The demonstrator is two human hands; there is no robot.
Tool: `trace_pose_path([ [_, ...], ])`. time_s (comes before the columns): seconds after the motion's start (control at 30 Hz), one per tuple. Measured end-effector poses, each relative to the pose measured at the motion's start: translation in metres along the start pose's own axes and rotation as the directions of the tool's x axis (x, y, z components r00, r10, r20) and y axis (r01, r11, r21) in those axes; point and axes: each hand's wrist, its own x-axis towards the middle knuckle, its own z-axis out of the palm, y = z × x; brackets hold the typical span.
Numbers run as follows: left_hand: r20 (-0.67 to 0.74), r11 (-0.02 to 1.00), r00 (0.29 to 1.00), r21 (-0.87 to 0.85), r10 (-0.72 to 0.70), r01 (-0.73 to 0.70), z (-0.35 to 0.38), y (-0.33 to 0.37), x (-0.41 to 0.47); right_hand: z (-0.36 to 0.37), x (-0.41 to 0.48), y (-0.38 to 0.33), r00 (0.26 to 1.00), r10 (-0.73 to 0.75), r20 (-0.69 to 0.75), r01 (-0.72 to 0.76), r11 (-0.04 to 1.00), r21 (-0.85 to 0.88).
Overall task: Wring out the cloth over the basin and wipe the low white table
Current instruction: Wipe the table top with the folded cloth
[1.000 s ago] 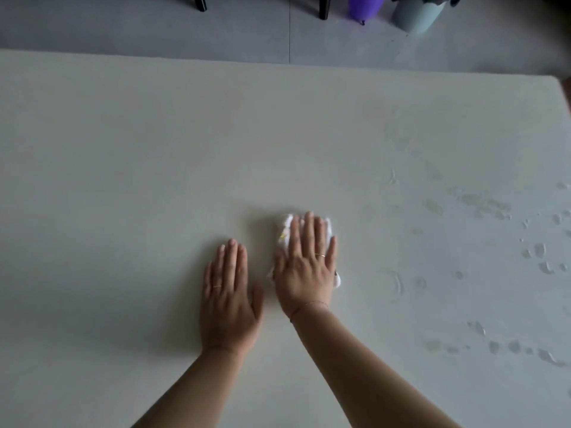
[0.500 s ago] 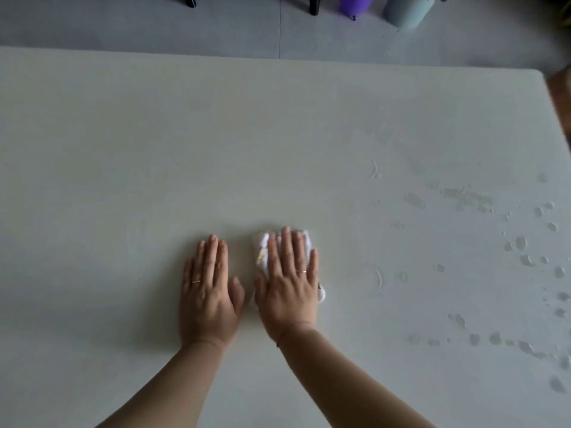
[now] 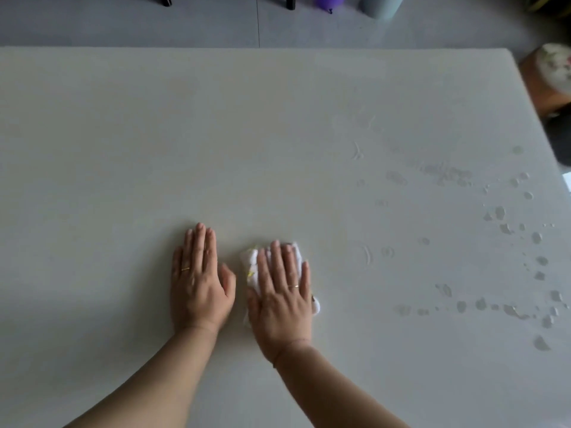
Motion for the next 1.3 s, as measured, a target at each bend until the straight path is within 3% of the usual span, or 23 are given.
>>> trace_pose_path([
  [0.1, -0.001, 1.000, 1.000, -0.017, 0.003, -0.003, 0.001, -0.001, -0.001, 0.002, -0.019, 0.016, 0.973, -0.223, 0.055, 0.224, 0.975, -0.005],
  [0.17, -0.024, 1.000, 1.000, -0.025, 0.014, -0.014, 0.002, -0.002, -0.002, -0.005, -0.018, 0.047, 0.967, -0.246, 0.064, 0.249, 0.967, -0.047],
  [0.3, -0.031, 0.999, 0.999, -0.015, 0.033, -0.033, 0.004, -0.004, -0.002, -0.019, -0.018, 0.097, 0.998, 0.045, 0.042, -0.041, 0.995, -0.092],
  [0.43, -0.028, 0.999, 0.999, -0.022, 0.029, -0.030, 0.006, -0.004, -0.002, -0.004, -0.025, 0.062, 0.965, 0.263, -0.015, -0.263, 0.965, -0.021],
  [0.5, -0.025, 0.999, 0.999, -0.030, 0.031, -0.032, 0.007, -0.005, -0.002, 0.007, -0.041, 0.031, 0.982, 0.187, -0.043, -0.186, 0.982, 0.011],
  [0.6, -0.014, 0.999, 0.999, -0.012, 0.033, -0.033, 0.008, -0.007, -0.001, 0.017, -0.078, 0.010, 0.996, -0.090, 0.011, 0.090, 0.996, 0.024],
  [0.67, 0.004, 0.999, 1.000, 0.009, 0.031, -0.031, 0.007, -0.006, 0.000, 0.016, -0.086, 0.027, 0.972, -0.227, 0.060, 0.226, 0.974, 0.015],
  [0.73, 0.032, 0.999, 0.999, 0.032, 0.022, -0.023, 0.007, -0.004, -0.001, 0.010, -0.087, 0.056, 0.969, -0.241, 0.057, 0.242, 0.970, -0.022],
  [0.9, 0.060, 0.998, 0.998, 0.057, -0.019, 0.016, -0.004, -0.002, -0.009, -0.010, -0.089, 0.113, 0.988, 0.153, -0.010, -0.153, 0.985, -0.074],
  [1.0, 0.006, 0.998, 0.998, -0.001, -0.058, 0.058, -0.010, 0.006, -0.042, 0.001, -0.089, 0.090, 0.918, 0.396, -0.030, -0.397, 0.918, 0.000],
  [1.07, 0.016, 0.999, 1.000, -0.025, -0.019, 0.019, -0.010, 0.018, -0.085, 0.010, -0.095, 0.054, 0.896, 0.440, -0.059, -0.436, 0.898, 0.066],
  [1.13, 0.051, 0.999, 0.998, -0.030, 0.022, -0.020, -0.006, 0.027, -0.127, 0.017, -0.112, 0.020, 0.950, 0.307, -0.052, -0.303, 0.950, 0.074],
  [1.2, 0.097, 1.000, 0.995, -0.013, 0.030, -0.028, -0.002, 0.028, -0.152, 0.020, -0.135, 0.011, 0.996, 0.084, -0.001, -0.084, 0.996, 0.044],
  [1.3, 0.129, 1.000, 0.991, 0.014, 0.022, -0.024, 0.002, 0.025, -0.160, 0.016, -0.148, 0.050, 0.986, -0.165, 0.029, 0.165, 0.986, 0.005],
])
